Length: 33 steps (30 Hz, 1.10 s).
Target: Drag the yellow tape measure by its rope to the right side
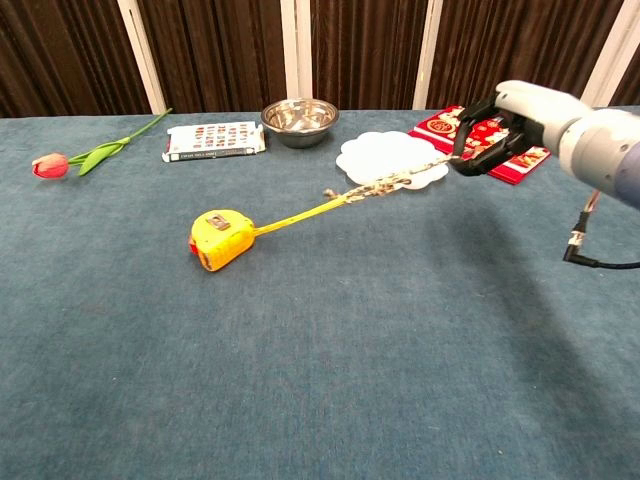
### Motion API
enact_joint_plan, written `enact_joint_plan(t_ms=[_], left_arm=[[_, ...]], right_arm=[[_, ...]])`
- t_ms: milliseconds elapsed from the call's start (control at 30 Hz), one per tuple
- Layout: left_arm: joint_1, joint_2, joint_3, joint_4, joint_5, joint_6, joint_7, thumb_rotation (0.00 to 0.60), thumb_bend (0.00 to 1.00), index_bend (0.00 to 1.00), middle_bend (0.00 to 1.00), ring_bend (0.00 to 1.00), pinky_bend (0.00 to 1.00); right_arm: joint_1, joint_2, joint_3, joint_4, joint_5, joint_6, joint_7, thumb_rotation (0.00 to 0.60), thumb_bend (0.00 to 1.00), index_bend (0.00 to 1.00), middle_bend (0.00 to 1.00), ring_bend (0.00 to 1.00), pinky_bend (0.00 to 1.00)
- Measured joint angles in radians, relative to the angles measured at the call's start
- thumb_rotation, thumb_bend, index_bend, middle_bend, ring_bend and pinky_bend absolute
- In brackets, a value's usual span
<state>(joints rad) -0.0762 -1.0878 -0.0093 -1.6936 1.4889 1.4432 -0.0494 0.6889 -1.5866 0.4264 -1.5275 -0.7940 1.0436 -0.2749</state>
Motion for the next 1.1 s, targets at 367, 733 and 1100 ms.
enact_joint_plan(t_ms=[367, 733, 1100], left_arm=[[0.007, 0.004, 0.004, -0.003, 0.016, 0.017, 0.000, 0.600, 0.00, 0.00, 0.00, 0.00, 0.00], [0.010, 0.003, 0.007, -0.007, 0.024, 0.024, 0.009, 0.600, 0.00, 0.00, 0.00, 0.00, 0.00], [0.013, 0.002, 0.004, -0.006, 0.023, 0.031, 0.011, 0.600, 0.00, 0.00, 0.00, 0.00, 0.00]], right_arm=[[-0.051, 0.129, -0.001, -0.052, 0.018, 0.033, 0.021, 0.600, 0.45, 0.62, 0.15, 0.00, 0.00], [-0.115, 0.258, 0.001, -0.074, 0.054, 0.039, 0.075, 0.600, 0.45, 0.63, 0.15, 0.00, 0.00], [-0.168, 0.366, 0.008, 0.000, 0.099, 0.031, 0.125, 0.600, 0.46, 0.63, 0.15, 0.00, 0.00]])
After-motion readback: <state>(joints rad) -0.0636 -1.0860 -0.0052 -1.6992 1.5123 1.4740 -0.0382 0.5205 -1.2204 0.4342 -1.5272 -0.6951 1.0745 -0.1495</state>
